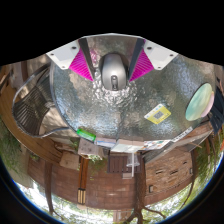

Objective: Arrange mouse

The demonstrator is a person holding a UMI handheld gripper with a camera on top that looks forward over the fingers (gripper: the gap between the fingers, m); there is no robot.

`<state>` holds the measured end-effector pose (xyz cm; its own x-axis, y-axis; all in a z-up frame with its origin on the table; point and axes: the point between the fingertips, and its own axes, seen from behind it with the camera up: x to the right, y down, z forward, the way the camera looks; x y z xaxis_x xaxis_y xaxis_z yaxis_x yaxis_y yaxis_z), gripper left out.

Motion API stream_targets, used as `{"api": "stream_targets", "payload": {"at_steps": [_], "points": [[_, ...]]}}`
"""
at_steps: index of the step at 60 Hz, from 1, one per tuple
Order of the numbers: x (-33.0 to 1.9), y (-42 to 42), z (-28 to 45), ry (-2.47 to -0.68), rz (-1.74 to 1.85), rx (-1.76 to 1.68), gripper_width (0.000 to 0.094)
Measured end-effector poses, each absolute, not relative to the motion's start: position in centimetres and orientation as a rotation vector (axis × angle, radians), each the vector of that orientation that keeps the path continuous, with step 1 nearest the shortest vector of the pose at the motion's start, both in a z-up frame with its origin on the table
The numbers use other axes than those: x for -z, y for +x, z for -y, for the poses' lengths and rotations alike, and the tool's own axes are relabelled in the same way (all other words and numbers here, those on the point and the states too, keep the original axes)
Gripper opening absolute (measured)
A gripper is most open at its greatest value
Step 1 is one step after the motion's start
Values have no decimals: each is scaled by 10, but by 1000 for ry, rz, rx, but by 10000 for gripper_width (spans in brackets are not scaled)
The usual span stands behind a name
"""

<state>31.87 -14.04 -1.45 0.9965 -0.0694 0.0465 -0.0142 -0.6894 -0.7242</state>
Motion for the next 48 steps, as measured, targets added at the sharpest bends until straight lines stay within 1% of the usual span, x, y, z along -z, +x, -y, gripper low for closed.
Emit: {"api": "stream_targets", "payload": {"at_steps": [2, 3, 7, 10, 16, 18, 24, 27, 29, 36, 40, 42, 45, 47, 48], "points": [[15, 316, 137, -2326, -78, 62, 560], [16, 315, 138, -2331, -86, 55, 529], [14, 315, 135, -2324, -88, 79, 493], [15, 315, 135, -2321, -82, 95, 440], [14, 316, 137, -2322, -99, 131, 368], [13, 318, 138, -2327, -108, 150, 352], [1, 327, 137, -2314, -163, 215, 351], [-21, 333, 130, -2269, -207, 254, 352], [-44, 336, 125, -2236, -224, 280, 351], [-154, 310, 94, -2022, -291, 294, 352], [-210, 260, 76, -1914, -290, 234, 352], [-232, 235, 66, -1883, -269, 194, 350], [-243, 181, 55, -1858, -224, 128, 352], [-243, 144, 45, -1864, -195, 84, 350], [-236, 124, 43, -1873, -180, 58, 349]]}}
